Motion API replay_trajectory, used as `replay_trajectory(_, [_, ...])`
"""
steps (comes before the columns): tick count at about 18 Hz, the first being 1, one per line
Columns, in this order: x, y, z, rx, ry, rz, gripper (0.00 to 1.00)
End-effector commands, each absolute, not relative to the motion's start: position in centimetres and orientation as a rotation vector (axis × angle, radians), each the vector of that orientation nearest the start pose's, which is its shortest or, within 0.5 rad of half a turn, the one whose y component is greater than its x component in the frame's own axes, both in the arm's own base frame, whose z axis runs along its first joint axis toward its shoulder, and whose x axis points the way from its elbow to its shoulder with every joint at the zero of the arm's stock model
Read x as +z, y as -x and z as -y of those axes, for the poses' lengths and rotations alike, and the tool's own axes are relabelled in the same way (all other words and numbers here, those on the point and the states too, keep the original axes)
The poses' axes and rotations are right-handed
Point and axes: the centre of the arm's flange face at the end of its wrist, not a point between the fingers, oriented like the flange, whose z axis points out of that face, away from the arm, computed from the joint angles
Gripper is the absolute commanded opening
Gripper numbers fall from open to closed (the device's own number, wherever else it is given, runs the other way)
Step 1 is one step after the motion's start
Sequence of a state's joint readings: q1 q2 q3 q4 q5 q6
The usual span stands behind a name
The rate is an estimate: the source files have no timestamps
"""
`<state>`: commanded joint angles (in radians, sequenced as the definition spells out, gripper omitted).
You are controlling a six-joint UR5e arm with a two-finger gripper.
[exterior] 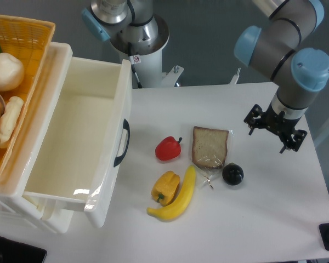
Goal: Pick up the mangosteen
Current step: 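Move the gripper over the dark mangosteen and lower it around the fruit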
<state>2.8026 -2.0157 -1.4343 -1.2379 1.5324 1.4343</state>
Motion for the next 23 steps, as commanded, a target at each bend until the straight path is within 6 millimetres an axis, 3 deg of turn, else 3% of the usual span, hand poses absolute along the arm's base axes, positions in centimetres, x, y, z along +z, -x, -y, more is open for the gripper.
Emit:
replay_trajectory(5, [32.5,57.2,-35.0,0.006,3.089,-0.233,1.00])
replay_trajectory(11, [29.2,55.9,-34.2,-0.069,3.046,-0.179,1.00])
replay_trajectory(23, [25.9,55.1,-36.4,-0.163,2.979,-0.150,1.00])
